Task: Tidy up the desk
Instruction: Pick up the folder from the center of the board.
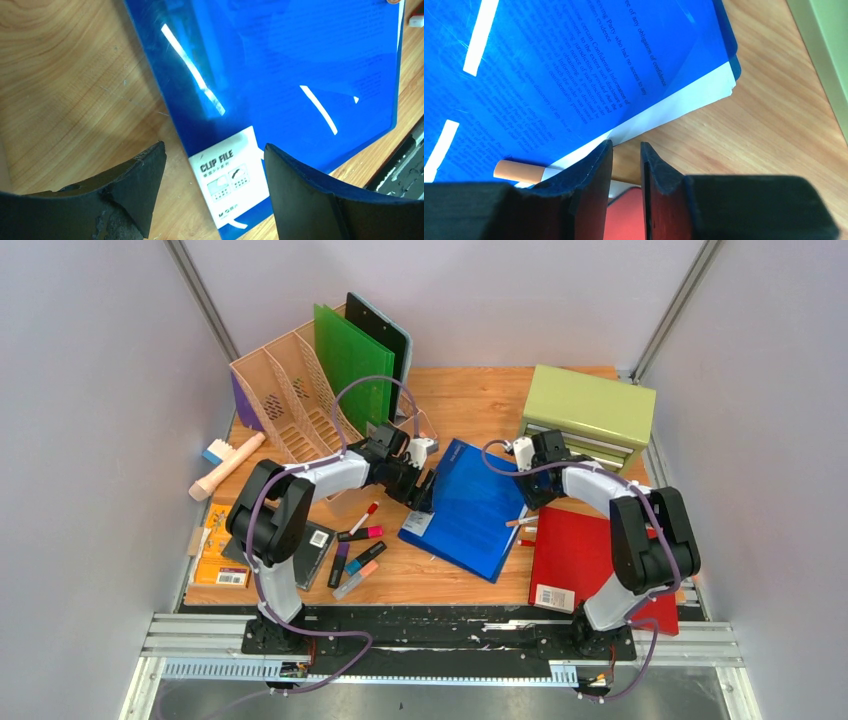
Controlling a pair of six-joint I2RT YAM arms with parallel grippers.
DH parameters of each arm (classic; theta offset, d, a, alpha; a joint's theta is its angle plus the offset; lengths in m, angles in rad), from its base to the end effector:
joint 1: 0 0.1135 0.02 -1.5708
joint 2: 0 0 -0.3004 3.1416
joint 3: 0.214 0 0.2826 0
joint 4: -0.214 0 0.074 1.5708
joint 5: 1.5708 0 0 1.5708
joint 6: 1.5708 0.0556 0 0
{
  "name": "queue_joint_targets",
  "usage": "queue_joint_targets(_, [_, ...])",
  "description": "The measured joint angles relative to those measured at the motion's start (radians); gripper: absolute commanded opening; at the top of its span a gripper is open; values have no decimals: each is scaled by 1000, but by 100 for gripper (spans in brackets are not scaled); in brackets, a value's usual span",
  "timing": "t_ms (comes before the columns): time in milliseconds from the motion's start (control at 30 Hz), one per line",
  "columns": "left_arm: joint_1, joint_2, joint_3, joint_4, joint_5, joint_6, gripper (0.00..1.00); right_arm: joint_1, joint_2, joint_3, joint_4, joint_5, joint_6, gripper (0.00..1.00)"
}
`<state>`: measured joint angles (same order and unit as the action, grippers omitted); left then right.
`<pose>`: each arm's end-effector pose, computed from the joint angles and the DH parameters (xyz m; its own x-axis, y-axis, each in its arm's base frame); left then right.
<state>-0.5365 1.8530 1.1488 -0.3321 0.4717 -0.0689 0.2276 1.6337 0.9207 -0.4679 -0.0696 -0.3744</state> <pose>0.3446 -0.2343 0.1627 -0.7829 0.3942 -0.4813 0.6018 0.6761 -0.4252 0.3267 0.0796 0.1583 -0.7469 -0.5475 -0.3773 -0.5630 0.8227 -0.0791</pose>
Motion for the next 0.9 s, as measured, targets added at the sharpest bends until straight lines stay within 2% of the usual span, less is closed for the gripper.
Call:
queue_joint_targets(300, [25, -11, 4, -7, -104, 10, 82, 72, 43, 42, 19, -64, 18, 29])
queue_joint_targets(600, [39, -14, 6, -20, -134, 26, 83, 78, 47, 51, 8, -63, 23, 30])
queue_joint_targets(800, [40, 6, 32, -43, -99, 27, 81, 77, 55, 55, 6, -64, 38, 26])
queue_joint_targets(900, [45, 16, 37, -42, -25, 23, 80, 77, 58, 55, 6, -67, 56, 23])
